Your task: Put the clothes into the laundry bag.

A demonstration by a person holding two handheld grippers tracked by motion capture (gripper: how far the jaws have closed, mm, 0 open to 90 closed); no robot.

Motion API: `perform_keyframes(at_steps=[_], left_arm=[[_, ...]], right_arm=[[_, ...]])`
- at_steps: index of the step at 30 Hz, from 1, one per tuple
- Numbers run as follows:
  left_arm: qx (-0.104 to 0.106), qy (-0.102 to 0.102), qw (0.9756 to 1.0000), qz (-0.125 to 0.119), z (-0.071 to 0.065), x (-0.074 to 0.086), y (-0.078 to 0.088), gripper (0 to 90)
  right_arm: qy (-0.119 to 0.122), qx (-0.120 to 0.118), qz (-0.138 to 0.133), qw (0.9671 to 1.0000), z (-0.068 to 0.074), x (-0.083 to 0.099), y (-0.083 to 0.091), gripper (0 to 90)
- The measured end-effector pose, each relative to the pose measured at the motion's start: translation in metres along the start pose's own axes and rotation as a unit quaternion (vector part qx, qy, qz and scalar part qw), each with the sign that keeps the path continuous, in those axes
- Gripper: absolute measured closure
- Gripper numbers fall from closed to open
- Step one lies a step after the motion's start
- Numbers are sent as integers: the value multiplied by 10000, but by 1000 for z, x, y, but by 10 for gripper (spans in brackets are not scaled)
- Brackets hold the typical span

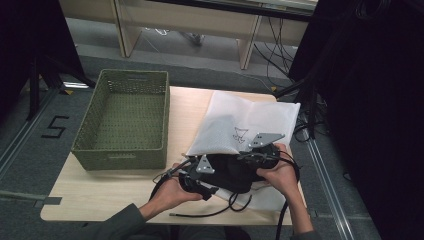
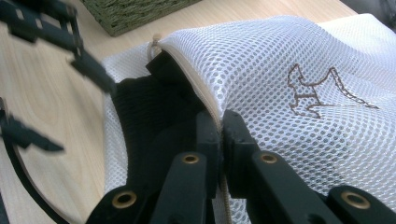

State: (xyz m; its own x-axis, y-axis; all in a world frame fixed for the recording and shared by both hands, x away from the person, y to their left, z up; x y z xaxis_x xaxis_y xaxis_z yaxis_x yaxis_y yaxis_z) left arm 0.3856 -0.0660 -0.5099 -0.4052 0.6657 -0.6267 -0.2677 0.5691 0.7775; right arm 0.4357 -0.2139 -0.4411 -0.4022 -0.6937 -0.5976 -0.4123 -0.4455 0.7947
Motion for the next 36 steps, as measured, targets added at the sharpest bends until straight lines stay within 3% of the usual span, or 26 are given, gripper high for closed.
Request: perform_keyframes(at_steps=[5,12,15,17,19,20,22,24,26,28,31,34,36], left_arm=[[74,-175,9998,-37,-11,-7,-20,397],[336,-73,9994,-96,-24,-22,-38,399],[273,13,9996,-106,-28,-29,-50,372],[189,38,9997,-118,-28,-31,-55,403],[-17,-120,9999,-83,-24,-30,-64,505],[-152,-184,9997,-99,-21,-31,-66,599],[-149,-64,9998,-136,-17,-35,-68,749],[-367,-72,9992,-167,-7,-39,-71,884],[-395,142,9988,-245,2,-43,-71,891],[-578,138,9977,-313,12,-48,-68,892],[-627,299,9966,-444,23,-53,-63,892],[-493,433,9967,-474,26,-51,-58,858],[-407,385,9975,-433,26,-47,-53,818]], right_arm=[[-11,19,-22,10000,-2,-1,1,874],[-27,4,-63,10000,-3,0,2,874],[-54,0,-66,10000,-4,0,2,874],[-67,20,-57,10000,-4,0,3,874],[-30,33,-75,10000,-4,0,4,875],[-40,37,-69,10000,-4,0,5,875],[-51,36,-92,9999,-5,0,6,875],[-47,24,-93,9999,-5,0,7,875],[-80,45,-99,9999,-6,0,8,875],[-112,26,-92,9999,-6,1,8,875],[-133,33,-79,9999,-7,2,8,875],[-122,30,-93,9999,-8,3,7,875],[-141,31,-101,9998,-9,4,7,875]])
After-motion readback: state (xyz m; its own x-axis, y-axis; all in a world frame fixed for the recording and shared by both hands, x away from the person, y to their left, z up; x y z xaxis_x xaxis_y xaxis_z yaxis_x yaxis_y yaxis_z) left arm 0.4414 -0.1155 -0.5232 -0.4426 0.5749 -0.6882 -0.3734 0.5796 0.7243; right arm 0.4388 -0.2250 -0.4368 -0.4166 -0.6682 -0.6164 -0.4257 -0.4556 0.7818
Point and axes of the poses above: each handheld gripper's, and its own axes: y roughly backward along the jaws, x roughly out of its underside, z roughly to its left, the point moved 7 cm from there along -y, roughly forward along the jaws, and after that the axes turned 7 degrees about z, right-handed, at the moved point
